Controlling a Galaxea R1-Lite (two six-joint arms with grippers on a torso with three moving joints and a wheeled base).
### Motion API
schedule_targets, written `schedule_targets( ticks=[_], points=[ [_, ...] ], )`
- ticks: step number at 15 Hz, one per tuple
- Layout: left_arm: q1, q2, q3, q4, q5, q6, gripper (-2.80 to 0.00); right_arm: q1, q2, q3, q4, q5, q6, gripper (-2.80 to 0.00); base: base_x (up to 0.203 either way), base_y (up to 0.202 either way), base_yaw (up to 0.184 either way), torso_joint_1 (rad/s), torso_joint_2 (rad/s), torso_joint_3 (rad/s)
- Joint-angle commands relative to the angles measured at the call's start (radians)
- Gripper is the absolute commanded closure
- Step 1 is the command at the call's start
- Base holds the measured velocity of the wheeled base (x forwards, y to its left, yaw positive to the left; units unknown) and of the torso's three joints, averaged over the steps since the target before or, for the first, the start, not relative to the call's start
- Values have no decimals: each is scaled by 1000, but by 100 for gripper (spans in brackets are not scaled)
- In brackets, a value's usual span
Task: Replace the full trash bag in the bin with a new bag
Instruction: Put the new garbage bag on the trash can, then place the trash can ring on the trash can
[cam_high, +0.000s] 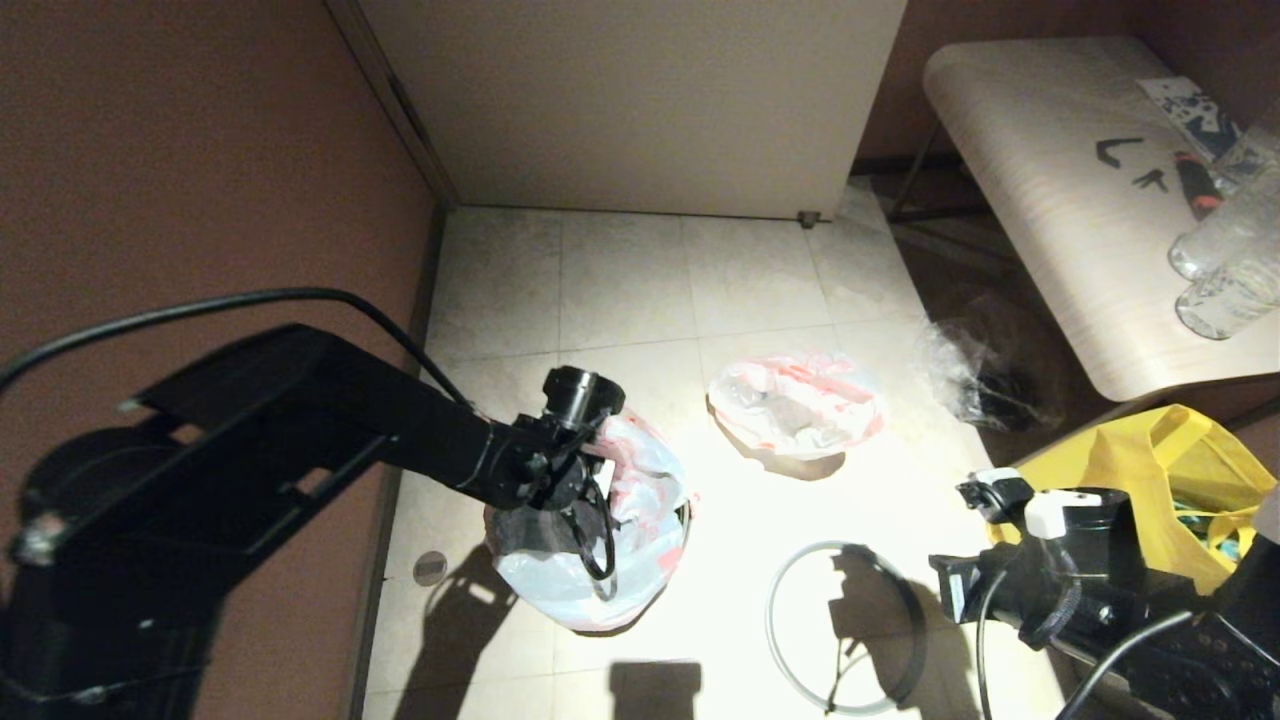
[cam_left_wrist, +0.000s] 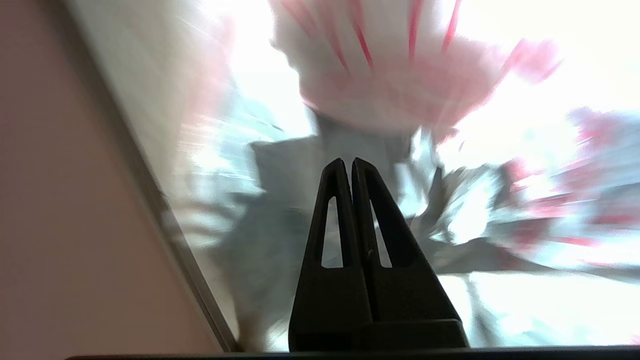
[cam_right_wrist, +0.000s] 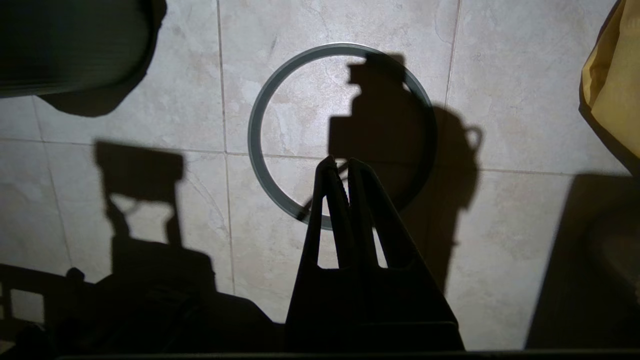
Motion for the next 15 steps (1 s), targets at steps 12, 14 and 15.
schedule_targets(
  ticks=[12,14,15],
  points=[
    [-100,-377,-208,194,-378,-2,0,-139,676,-768,262,9,-424,0,0,0,0,0,0,0],
    [-136,-345,-229,203,-332,-12,0,-153,774,-880,310,8,-460,0,0,0,0,0,0,0],
    [-154,-342,-231,203,-319,-22,0,-160,807,-921,335,5,-473,0,0,0,0,0,0,0]
  ],
)
